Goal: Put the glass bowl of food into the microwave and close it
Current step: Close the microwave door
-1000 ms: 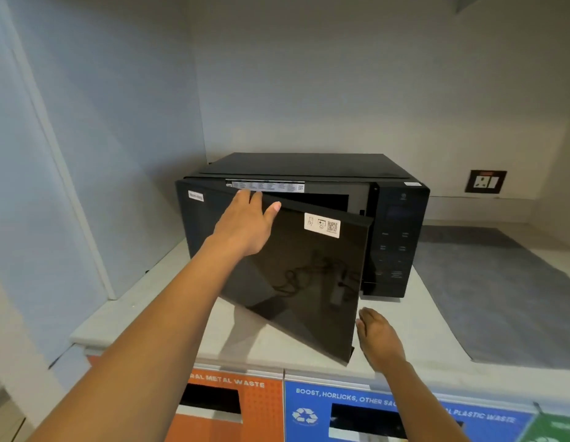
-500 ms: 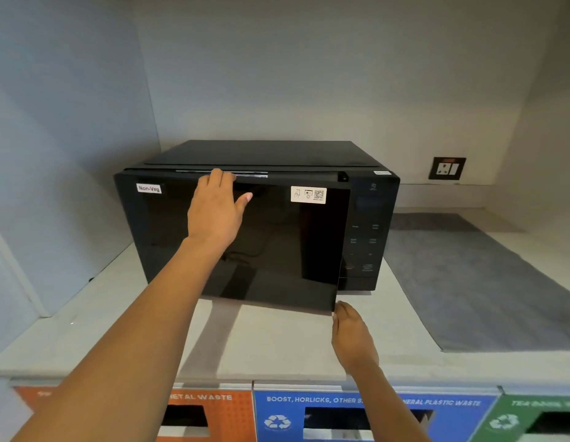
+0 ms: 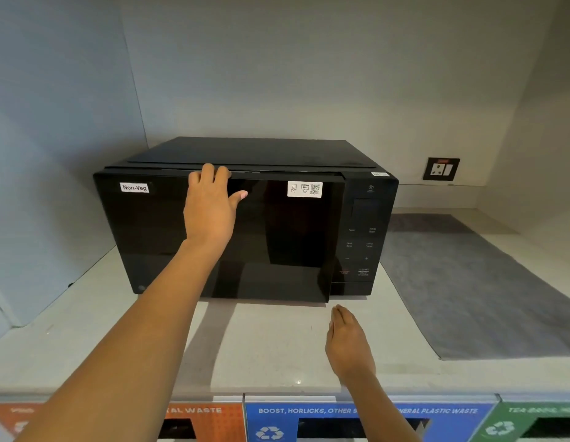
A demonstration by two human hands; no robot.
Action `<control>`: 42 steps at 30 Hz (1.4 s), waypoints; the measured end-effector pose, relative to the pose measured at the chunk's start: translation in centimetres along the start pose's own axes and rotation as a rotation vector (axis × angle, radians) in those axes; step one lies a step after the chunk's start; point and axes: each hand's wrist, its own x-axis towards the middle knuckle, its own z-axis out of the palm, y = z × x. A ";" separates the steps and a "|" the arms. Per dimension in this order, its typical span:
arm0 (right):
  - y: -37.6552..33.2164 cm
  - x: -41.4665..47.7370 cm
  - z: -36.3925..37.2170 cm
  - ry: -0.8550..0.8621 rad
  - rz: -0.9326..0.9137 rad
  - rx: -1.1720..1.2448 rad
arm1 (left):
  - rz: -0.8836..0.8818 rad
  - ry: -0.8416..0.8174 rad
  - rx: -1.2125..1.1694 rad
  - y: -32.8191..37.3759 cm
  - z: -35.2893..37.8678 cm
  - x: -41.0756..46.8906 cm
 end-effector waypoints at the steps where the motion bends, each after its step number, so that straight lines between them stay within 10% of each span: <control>1: 0.0 0.0 0.0 -0.001 -0.006 -0.020 | 0.000 0.003 -0.001 0.0 0.0 0.0; 42: 0.0 -0.3 0.1 -0.047 0.011 -0.088 | -0.027 -0.009 0.014 0.1 0.9 0.8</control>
